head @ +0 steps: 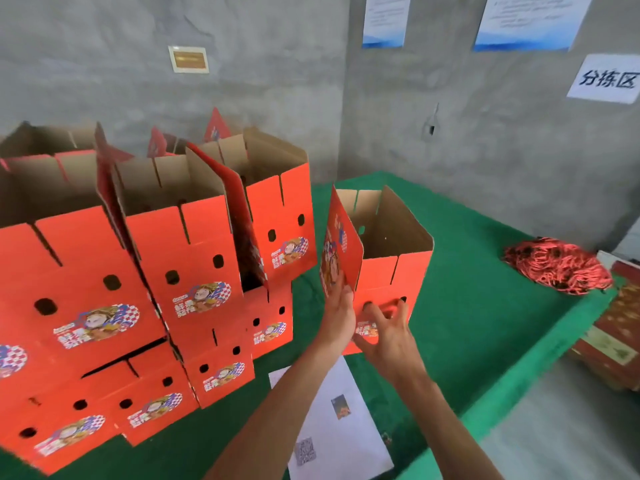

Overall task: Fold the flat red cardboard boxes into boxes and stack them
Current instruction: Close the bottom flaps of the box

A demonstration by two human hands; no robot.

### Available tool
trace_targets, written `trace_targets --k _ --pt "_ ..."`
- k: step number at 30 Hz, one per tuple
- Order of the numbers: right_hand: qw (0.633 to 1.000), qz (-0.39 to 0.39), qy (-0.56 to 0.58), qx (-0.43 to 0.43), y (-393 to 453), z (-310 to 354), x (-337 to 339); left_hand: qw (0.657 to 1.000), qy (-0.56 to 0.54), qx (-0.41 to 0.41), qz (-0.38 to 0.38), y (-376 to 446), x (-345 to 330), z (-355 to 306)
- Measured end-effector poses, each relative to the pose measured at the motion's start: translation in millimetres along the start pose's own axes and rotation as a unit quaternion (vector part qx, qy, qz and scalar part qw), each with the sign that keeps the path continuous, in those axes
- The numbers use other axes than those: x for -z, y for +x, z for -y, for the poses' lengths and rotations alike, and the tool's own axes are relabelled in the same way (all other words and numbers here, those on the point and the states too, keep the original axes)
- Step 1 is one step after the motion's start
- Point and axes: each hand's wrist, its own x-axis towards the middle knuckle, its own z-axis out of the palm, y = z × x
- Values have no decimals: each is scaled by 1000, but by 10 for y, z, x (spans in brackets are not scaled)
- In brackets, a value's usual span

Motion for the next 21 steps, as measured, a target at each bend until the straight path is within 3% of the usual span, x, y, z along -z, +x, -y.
trace_targets --k 7,14,21 --pt "999 29 20 29 915 -658 -144 996 73 -37 -32 827 -443 295" --pt "990 119 32 61 1804 -574 -833 982 77 16 -172 1373 -357 524" --pt "973 190 67 115 2519 -378 -1566 965 216 83 -126 1758 55 903"
